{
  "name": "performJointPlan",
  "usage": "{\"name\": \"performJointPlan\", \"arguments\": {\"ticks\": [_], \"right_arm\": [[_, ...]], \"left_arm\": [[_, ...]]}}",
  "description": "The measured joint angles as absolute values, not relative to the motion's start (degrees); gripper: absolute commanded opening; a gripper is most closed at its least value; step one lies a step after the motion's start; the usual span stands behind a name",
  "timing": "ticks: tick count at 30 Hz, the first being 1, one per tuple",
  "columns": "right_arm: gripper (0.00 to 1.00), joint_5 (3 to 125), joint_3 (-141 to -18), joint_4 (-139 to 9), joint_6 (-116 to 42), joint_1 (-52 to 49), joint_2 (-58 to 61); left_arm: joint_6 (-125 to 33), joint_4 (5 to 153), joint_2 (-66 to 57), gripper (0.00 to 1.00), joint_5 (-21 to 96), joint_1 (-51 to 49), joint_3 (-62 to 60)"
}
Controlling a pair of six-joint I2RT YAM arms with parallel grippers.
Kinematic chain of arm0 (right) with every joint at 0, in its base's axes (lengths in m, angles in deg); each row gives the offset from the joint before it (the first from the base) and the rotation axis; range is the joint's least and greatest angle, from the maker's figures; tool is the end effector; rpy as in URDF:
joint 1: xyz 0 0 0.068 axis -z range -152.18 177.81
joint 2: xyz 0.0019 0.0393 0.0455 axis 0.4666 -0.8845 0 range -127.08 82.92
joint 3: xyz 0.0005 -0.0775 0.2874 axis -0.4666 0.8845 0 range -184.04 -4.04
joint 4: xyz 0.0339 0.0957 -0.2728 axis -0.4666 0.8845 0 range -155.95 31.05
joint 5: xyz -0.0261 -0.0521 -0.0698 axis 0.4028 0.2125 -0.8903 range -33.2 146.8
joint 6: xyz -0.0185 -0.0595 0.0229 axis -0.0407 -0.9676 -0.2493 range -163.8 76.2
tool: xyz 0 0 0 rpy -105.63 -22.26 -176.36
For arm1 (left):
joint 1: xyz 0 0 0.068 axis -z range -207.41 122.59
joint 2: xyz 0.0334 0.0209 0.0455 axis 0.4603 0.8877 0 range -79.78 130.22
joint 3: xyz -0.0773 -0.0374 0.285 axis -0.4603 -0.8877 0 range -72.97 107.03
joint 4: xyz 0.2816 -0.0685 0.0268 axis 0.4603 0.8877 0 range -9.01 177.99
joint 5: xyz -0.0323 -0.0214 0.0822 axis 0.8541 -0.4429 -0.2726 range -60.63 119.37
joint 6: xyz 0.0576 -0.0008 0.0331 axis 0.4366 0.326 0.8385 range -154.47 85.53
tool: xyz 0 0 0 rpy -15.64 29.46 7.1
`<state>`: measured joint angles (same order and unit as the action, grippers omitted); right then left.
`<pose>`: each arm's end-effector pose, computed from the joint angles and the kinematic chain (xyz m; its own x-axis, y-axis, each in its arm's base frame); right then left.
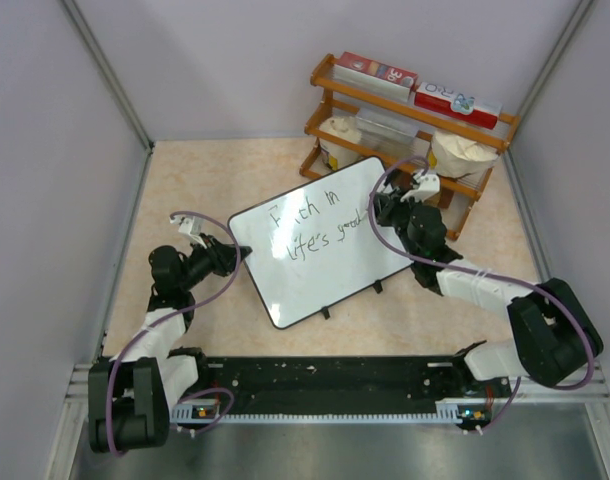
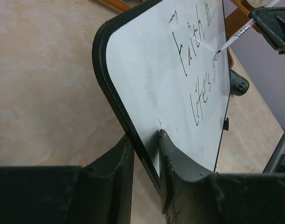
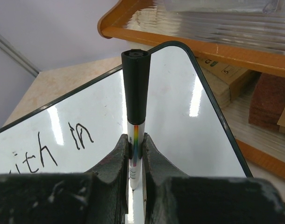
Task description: Write a sentence on the whiteboard
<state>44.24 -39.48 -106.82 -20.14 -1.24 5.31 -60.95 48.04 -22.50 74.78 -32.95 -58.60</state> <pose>0.2925 0.1495 0.2526 -0.1321 0.3747 -0.9177 -0.2521 0.8827 0.3967 0.2186 -0.0164 0.1937 -0.4351 -0.3567 -0.8267 0.4875 0.6786 -0.5494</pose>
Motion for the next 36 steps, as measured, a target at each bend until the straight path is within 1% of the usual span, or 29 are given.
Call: {"name": "performJointPlan", "arguments": {"ticks": [26,36], "right_arm": [[0.00,44.4,-39.2,-102.7,-20.2,-1.1,9.7],[0.00,44.6,-43.7,-102.4,-20.7,-0.8,7.7]], "left_arm": [[-61.0,48.1,-22.5,0.00,74.8,-32.9,-58.6],[-61.0,48.1,-22.5,0.00,74.8,-32.9,-58.6]]}}
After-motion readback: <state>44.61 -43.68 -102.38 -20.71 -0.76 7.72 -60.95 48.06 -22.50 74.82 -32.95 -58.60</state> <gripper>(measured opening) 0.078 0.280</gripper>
